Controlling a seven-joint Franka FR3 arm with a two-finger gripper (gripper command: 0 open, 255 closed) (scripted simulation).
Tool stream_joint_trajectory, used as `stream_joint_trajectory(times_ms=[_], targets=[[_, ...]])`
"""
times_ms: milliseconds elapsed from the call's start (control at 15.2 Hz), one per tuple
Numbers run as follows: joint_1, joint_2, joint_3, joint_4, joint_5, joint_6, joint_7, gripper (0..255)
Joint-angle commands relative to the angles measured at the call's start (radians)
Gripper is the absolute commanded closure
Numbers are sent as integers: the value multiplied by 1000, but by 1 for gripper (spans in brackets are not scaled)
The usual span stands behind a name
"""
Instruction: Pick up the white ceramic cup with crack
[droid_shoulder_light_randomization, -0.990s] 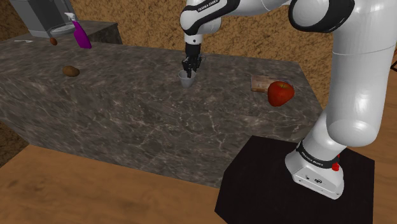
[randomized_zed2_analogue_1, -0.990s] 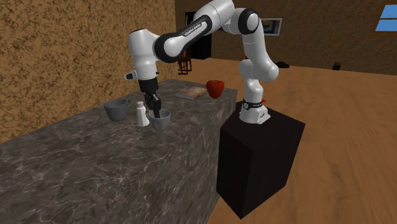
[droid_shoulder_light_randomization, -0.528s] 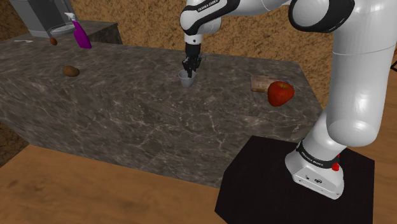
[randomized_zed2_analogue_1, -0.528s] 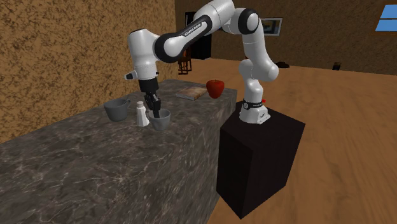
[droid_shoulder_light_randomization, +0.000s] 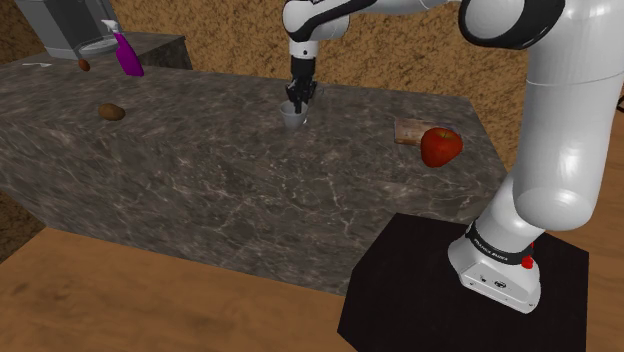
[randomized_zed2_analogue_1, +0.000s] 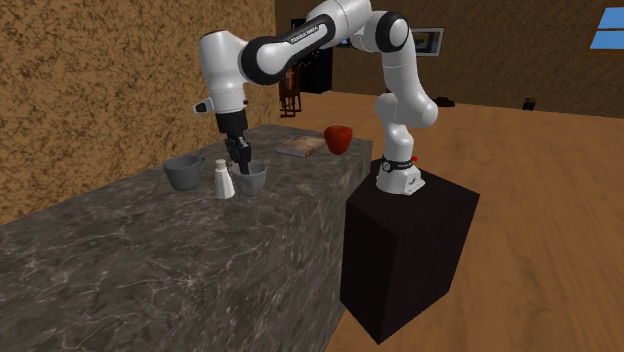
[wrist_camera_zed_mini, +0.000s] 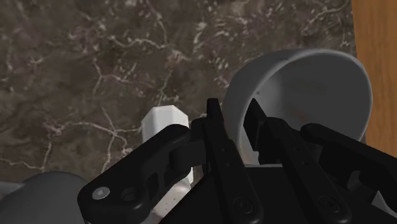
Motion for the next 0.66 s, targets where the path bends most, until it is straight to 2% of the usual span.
stream_joint_trajectory(times_ms=[0,594], targets=[[0,-8,0,15,-2,-23,5,255],[-1,-26,-3,85,-9,-110,20,255]])
